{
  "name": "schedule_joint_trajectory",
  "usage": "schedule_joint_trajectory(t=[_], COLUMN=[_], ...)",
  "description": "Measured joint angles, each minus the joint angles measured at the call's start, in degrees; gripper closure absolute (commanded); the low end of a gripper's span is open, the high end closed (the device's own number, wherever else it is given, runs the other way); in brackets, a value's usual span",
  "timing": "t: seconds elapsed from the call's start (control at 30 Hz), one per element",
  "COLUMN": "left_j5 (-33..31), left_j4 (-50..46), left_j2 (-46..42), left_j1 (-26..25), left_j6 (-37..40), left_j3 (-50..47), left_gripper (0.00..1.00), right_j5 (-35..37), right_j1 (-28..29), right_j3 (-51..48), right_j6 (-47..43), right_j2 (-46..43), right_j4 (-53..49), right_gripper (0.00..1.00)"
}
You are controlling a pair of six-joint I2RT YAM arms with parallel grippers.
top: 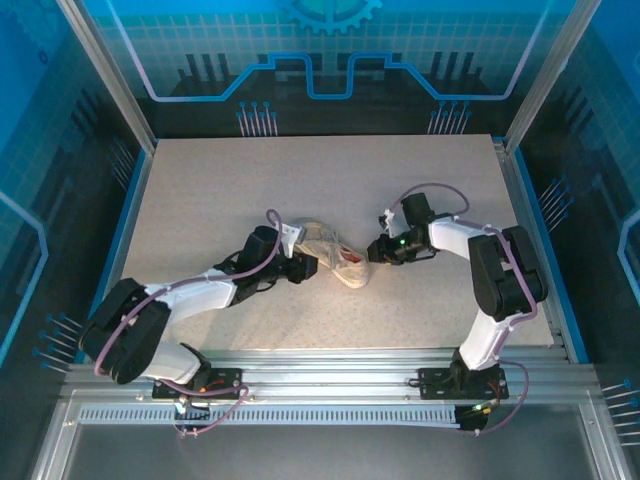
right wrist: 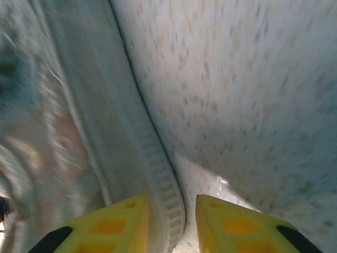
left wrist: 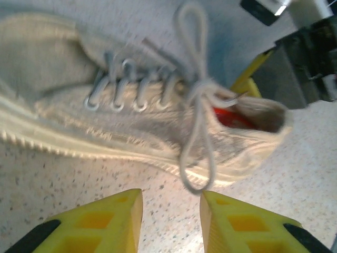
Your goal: Tie the shoes
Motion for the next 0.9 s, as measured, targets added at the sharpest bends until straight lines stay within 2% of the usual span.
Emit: schedule_joint_trajectory(t=[0.27, 0.37, 0.47, 0.57, 0.7, 0.8, 0.9], left_j5=[-2.01, -1.60, -1.44, -2.14, -3.61, -4.02, -3.96], left_j4=[1.46, 2.93, 3.32, 2.47, -1.25, -3.13, -4.35], left_j2=[9.09, 11.76, 11.85, 9.38, 2.47, -1.57, -2.97], left_j1=[0.37, 0.28, 0.00, -0.04, 1.40, 3.72, 5.64], left_j6=[-5.66, -7.50, -8.44, -8.55, -8.46, -8.52, -8.55], left_j3=[0.00, 0.00, -0.11, -0.92, -1.75, -1.77, -1.77], left_gripper=[0.85, 0.86, 0.83, 0.74, 0.71, 0.71, 0.71], right_j5=[1.90, 3.32, 5.88, 12.04, 23.63, 32.57, 38.93], right_j1=[6.88, 10.08, 11.56, 11.58, 12.94, 18.36, 26.80], right_j3=[-7.26, -9.75, -10.36, -8.48, -2.80, 1.55, 6.56], right_j6=[5.77, 8.09, 9.81, 10.82, 12.74, 15.04, 18.05], right_j2=[-2.78, -4.79, -7.23, -11.82, -20.11, -25.51, -25.11], right_j4=[9.14, 10.64, 9.77, 4.50, -3.98, -9.44, -14.36], right_gripper=[0.78, 0.77, 0.71, 0.67, 0.69, 0.73, 0.75])
